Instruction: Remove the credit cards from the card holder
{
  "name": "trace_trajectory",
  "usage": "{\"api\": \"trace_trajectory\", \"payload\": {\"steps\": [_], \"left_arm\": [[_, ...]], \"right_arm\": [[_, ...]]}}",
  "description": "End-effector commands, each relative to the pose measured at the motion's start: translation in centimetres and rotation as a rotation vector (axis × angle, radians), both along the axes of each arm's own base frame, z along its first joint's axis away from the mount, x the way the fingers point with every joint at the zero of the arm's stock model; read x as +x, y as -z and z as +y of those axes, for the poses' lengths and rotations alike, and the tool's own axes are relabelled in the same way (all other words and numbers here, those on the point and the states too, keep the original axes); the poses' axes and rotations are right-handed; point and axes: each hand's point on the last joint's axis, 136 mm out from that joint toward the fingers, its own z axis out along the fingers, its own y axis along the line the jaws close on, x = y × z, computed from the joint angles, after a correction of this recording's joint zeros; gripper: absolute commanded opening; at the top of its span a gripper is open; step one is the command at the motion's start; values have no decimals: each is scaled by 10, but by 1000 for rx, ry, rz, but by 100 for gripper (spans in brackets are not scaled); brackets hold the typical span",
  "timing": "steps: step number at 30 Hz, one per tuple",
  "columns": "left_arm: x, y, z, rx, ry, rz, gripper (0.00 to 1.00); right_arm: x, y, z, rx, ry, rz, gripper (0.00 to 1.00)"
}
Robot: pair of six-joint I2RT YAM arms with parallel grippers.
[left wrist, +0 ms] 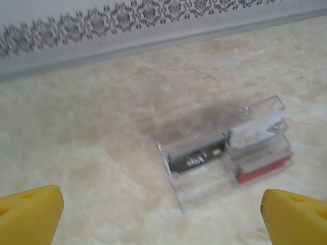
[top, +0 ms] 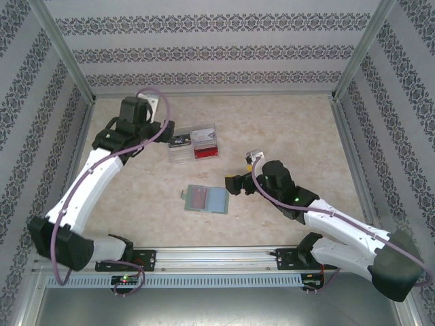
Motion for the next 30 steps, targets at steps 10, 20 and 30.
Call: {"api": "trace_trajectory", "payload": {"steps": [10,20,30], "left_arm": [[-92,95,-49,-506,-60,307,78],[-130,153,-111,-430,42,399,64],[-132,214,-142,-361,42,557,52]], "right_arm": [[-21,43,28,-76,-32,139,62],[-29,101,33,-166,-21,281,16],[-33,135,28,-212,6,355,5]]}}
